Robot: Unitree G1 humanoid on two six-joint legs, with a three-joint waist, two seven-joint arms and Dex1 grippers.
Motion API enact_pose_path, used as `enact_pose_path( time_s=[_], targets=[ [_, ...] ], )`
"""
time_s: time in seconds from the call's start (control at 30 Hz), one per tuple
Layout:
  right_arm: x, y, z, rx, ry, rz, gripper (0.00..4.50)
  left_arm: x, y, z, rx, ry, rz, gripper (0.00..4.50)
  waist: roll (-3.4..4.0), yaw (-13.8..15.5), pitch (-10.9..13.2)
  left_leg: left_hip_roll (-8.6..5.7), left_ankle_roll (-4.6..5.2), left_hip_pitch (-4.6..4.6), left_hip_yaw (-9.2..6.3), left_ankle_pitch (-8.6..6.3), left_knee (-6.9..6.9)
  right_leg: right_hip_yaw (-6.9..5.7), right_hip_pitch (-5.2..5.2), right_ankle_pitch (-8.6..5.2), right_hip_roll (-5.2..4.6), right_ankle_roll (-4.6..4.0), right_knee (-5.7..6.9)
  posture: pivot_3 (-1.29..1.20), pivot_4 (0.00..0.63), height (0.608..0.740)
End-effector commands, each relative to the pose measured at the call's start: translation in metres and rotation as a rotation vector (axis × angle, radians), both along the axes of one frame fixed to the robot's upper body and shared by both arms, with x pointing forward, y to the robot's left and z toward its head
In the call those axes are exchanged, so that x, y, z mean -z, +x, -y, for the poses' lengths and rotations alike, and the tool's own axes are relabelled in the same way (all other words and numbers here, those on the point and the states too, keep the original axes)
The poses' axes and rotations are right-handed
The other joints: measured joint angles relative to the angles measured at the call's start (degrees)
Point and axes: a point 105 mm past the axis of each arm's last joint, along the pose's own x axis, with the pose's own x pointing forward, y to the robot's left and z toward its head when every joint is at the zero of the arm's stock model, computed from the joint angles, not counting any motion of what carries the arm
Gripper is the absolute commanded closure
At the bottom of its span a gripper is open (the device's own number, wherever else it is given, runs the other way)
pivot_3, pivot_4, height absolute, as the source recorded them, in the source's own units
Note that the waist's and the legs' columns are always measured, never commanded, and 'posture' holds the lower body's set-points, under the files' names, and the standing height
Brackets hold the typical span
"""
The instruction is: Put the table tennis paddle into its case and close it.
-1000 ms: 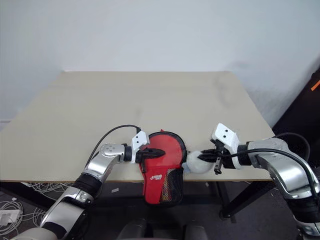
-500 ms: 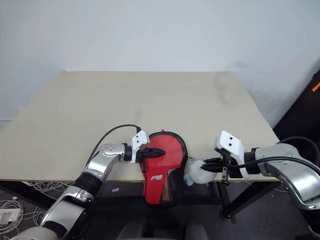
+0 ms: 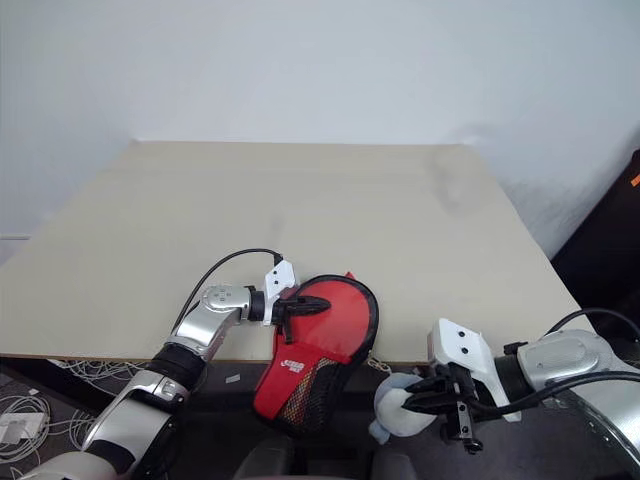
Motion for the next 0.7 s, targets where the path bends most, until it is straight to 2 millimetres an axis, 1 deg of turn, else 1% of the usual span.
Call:
enact_pose_path(
  time_s=[0.03, 0.13, 0.33, 0.5, 0.6, 0.7],
  targets=[
    [-0.003, 0.011, 0.002, 0.026, -0.016, 0.062, 4.47, 0.028, -0.009, -0.012, -0.012, 0.095, -0.086, 4.5, 0.0, 0.0, 0.0, 0.0, 0.0, 0.0, 0.0, 0.0, 0.0, 0.0, 0.0, 0.0, 0.0, 0.0, 0.0, 0.0, 0.0, 0.74],
    [-0.002, 0.014, 0.002, 0.029, -0.016, 0.072, 4.47, 0.03, -0.01, -0.011, -0.002, 0.103, -0.088, 4.5, -0.01, 0.0, 0.0, 0.0, 0.0, 0.01, 0.0, 0.0, 0.0, 0.0, 0.0, 0.0, 0.0, 0.0, 0.0, 0.0, 0.0, 0.74],
    [0.001, 0.011, -0.002, 0.01, -0.009, 0.066, 4.47, 0.031, -0.012, -0.009, 0.037, 0.122, -0.082, 4.5, 0.0, 0.0, 0.0, 0.0, 0.01, 0.01, 0.0, 0.0, 0.01, 0.0, 0.01, 0.0, 0.0, 0.0, 0.01, 0.0, 0.0, 0.74],
    [0.005, 0.018, -0.005, 0.022, -0.005, 0.081, 4.47, 0.031, -0.013, -0.003, 0.1, 0.138, -0.067, 4.5, 0.0, 0.0, 0.0, 0.0, 0.0, 0.02, 0.01, 0.0, 0.01, 0.0, 0.01, 0.0, 0.01, 0.0, 0.01, 0.0, 0.0, 0.74],
    [0.006, 0.022, -0.007, 0.043, 0.017, 0.083, 4.47, 0.028, -0.01, 0.0, 0.091, 0.087, -0.077, 4.5, -0.02, 0.0, 0.0, 0.0, 0.01, 0.02, 0.0, 0.0, 0.02, 0.0, 0.03, 0.0, 0.01, 0.0, 0.0, 0.0, 0.0, 0.74],
    [0.009, 0.028, -0.007, 0.069, 0.024, 0.088, 4.47, 0.033, -0.011, 0.003, 0.088, 0.061, -0.097, 4.5, -0.05, 0.2, -0.1, -0.01, 0.04, 0.02, -0.01, -0.01, 0.06, -0.02, 0.08, 0.0, 0.0, 0.0, -0.01, 0.0, 0.0, 0.74]
  ],
)
